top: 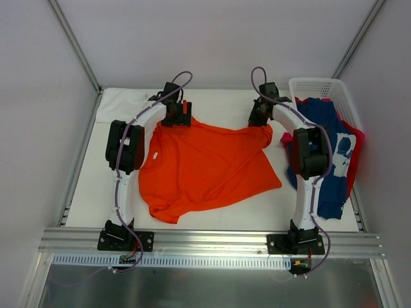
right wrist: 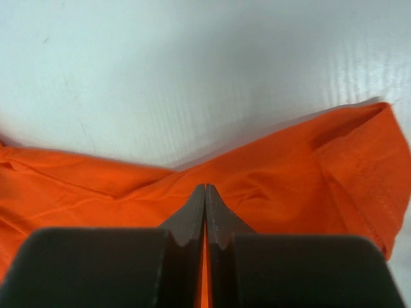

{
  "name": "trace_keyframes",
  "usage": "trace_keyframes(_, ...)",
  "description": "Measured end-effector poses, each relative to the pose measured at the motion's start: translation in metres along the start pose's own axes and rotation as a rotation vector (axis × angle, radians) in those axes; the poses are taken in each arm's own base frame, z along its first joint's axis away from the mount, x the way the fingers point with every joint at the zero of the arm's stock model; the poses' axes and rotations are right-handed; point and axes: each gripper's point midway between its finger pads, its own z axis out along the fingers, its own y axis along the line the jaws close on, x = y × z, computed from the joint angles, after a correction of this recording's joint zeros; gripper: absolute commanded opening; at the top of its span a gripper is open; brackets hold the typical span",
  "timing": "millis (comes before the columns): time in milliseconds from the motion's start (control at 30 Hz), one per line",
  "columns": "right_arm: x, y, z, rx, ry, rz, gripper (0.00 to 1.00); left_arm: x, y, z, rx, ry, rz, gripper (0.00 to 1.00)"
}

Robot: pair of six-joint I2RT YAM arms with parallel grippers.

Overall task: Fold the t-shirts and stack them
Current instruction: Flatten the tshirt out

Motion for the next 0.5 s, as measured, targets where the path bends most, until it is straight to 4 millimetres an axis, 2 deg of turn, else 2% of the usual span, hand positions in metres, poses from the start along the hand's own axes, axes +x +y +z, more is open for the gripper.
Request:
trace_keyframes(100,-0.003,-0.011,0.005,0.002,0.005,0.048,0.00,-0.002,-0.003,0.010,0.021,0.009,-0.017,0.85)
trace_keyframes(200,-0.003,-0.023,0.015,0.008,0.020,0.091,0.01,-0.013,-0.004,0.016,0.040,-0.006,-0.037,0.86)
trace_keyframes(367,0.003,-0.036,0.034,-0.001,0.066,0.157,0.01,-0.026,0.018,0.029,0.027,-0.020,-0.084,0.87)
trace_keyframes(500,-0.013,-0.031,0.038,-0.054,0.046,0.179,0.01,-0.048,0.036,0.034,0.028,-0.061,-0.121,0.88)
